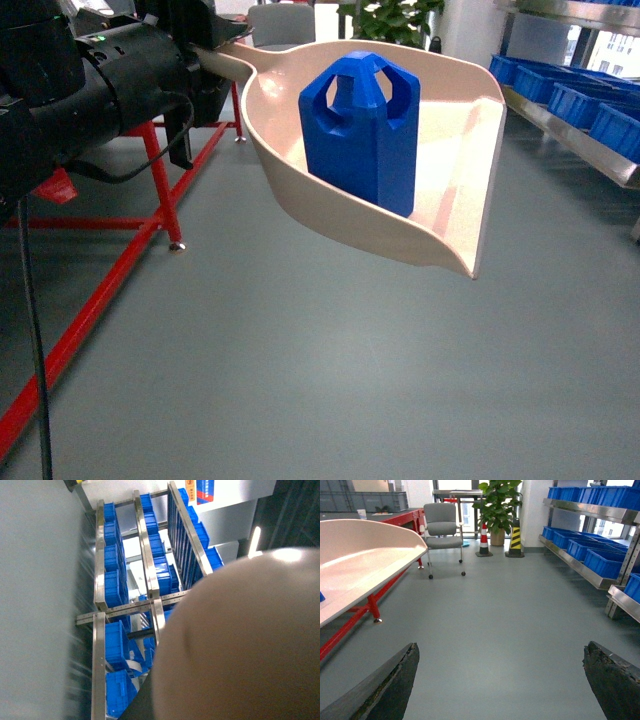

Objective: Place part in tray to right shelf

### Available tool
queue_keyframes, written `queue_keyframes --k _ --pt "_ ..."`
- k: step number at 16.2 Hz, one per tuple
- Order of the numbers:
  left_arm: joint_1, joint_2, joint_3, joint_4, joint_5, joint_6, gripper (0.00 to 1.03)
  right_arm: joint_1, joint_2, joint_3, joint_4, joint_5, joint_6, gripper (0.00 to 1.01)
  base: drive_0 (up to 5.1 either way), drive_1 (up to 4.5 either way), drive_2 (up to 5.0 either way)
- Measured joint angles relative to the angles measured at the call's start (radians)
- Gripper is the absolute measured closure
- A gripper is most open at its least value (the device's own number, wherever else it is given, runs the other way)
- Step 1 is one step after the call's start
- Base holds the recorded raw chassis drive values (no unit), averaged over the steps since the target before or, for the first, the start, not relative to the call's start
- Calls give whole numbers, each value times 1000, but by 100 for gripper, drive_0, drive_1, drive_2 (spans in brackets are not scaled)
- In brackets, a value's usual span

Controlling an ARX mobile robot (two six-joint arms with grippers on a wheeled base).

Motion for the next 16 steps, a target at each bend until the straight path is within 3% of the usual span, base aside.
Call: queue_keyframes --k 16 --pt "0 0 0 -6 2 0 90 0 0 0 0 0 0 3 0 432 -432"
